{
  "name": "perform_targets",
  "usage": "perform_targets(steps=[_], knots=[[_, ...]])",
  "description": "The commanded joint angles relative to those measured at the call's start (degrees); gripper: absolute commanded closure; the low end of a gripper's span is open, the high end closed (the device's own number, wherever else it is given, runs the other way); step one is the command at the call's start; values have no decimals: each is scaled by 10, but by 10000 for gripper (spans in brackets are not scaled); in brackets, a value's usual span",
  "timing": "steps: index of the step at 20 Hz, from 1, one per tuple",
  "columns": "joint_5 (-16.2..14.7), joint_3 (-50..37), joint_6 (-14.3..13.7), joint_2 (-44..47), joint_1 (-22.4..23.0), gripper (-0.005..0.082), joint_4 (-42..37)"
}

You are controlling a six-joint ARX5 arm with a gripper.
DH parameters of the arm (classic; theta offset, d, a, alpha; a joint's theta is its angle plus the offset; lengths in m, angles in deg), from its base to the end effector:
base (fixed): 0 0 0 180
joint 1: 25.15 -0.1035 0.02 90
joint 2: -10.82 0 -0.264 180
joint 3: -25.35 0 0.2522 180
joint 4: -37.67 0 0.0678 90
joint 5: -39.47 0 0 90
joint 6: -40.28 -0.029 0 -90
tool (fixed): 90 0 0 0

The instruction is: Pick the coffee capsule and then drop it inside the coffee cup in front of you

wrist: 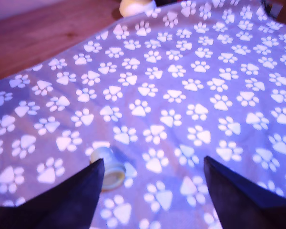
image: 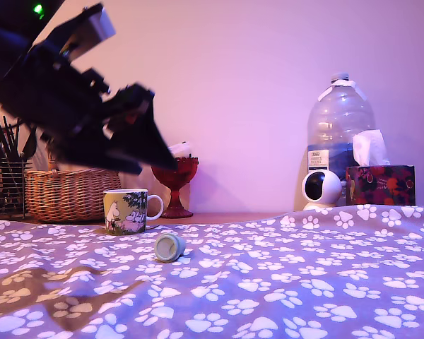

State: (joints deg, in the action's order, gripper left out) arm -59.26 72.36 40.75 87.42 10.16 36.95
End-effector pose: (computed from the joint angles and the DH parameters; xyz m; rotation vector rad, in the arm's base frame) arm 0.2117 -0.1554 0.1892 0.1110 0.5055 -0.7499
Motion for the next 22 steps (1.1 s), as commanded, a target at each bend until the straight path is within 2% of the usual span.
perform_targets(steps=[1,5,8,9,14,22], knots=[[3,-7,-5,-2,0,163,-16],[3,-7,-5,-2,0,163,-18],[13,-7,37,-1,0,163,-21],[20,-7,41,0,0,162,-24],[29,-7,41,14,-9,162,-62],[35,-7,41,111,-14,148,-157]])
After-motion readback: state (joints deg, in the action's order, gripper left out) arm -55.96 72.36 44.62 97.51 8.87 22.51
